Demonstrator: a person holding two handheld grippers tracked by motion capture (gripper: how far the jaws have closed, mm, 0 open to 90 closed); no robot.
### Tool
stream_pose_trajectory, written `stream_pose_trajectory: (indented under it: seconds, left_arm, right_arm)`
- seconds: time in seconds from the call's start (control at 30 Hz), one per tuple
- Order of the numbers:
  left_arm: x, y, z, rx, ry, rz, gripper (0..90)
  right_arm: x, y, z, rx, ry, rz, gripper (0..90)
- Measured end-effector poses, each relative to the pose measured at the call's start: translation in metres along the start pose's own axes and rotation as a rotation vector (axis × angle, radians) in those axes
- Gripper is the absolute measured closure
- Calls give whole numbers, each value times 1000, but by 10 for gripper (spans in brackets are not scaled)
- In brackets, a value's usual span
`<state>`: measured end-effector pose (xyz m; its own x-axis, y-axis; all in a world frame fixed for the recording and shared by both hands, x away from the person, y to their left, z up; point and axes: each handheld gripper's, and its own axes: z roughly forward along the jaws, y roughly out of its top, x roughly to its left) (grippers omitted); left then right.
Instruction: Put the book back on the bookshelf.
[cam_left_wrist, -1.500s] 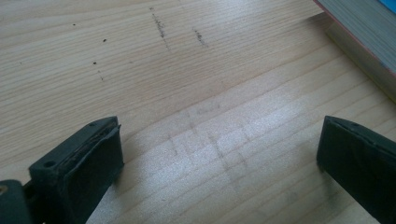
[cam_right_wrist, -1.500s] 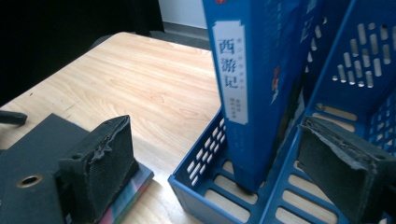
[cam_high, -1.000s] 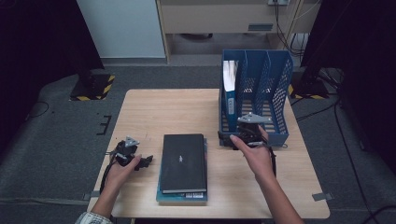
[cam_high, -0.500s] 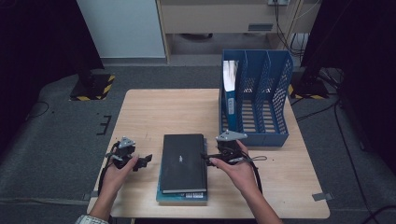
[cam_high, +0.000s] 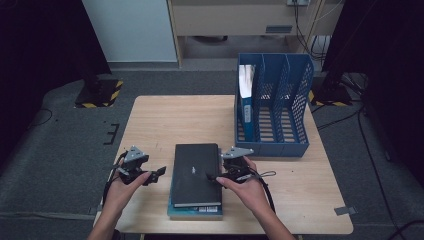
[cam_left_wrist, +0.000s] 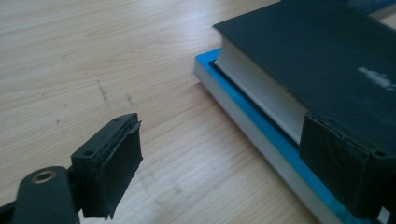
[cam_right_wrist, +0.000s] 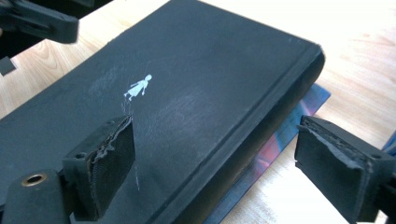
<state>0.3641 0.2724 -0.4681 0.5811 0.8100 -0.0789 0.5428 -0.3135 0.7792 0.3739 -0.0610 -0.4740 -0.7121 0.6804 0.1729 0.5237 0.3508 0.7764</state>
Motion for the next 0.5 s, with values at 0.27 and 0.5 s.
stream_pose_trajectory:
  seconds: [0.27,0.5]
  left_arm:
    - [-23,21,11,42,-42,61,139]
    - [-36,30,26,57,-62,76,139]
  right_arm:
    - [2,-3,9,32,12,-4,87]
    - [2,-4,12,30,34,10,84]
